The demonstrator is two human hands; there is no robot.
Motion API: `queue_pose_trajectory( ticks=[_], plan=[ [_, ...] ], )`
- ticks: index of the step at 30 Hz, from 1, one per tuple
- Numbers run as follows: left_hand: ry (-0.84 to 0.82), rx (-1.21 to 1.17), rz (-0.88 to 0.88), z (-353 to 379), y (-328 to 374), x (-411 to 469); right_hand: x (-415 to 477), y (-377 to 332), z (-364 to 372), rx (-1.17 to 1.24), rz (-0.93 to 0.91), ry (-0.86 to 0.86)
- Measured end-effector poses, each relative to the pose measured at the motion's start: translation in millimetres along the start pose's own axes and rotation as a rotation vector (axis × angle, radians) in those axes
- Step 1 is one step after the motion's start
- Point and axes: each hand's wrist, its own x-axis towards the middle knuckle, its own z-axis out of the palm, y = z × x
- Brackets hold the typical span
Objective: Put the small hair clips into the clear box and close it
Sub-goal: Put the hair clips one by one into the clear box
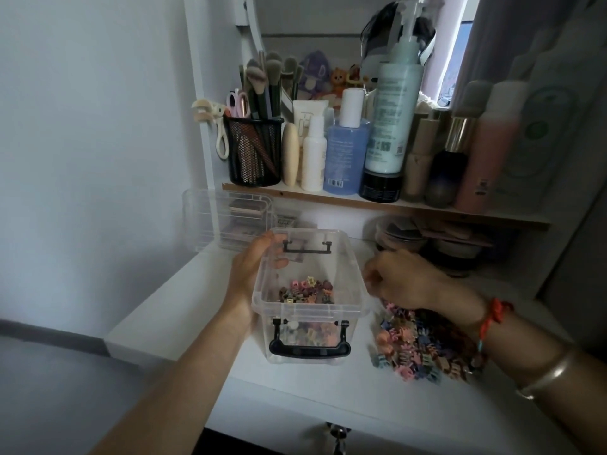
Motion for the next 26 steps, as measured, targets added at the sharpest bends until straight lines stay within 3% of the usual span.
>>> queue_pose_trajectory(
  ticks=[3, 6, 8, 9, 14, 19, 24, 26],
  plan=[
    [-0.009, -0.001, 0.028, 0, 0, -2, 3, 1, 0, -0.002, 0.022, 0.072],
    [-0.011, -0.003, 0.035, 1, 0, -2, 6, -6, -25, 0.435, 0.012, 0.354],
    [-0.004, -0.001, 0.026, 1, 0, -2, 0, -19, -44, 0.718, -0.098, 0.357],
    [-0.002, -0.002, 0.022, 1, 0, -2, -1, -23, -48, 0.750, -0.142, 0.335],
    [-0.010, -0.010, -0.007, -2, -3, 3, -3, -11, -46, 0.591, -0.094, 0.288],
    [-0.021, 0.002, -0.019, -2, -4, 3, -15, 4, -20, 0.065, -0.039, -0.116],
    [-0.021, 0.005, -0.016, -2, -2, 1, -13, 2, -11, -0.035, 0.001, -0.093],
    [-0.024, -0.002, -0.018, -1, -1, 2, -11, 1, -20, 0.102, -0.012, 0.051]
  ],
)
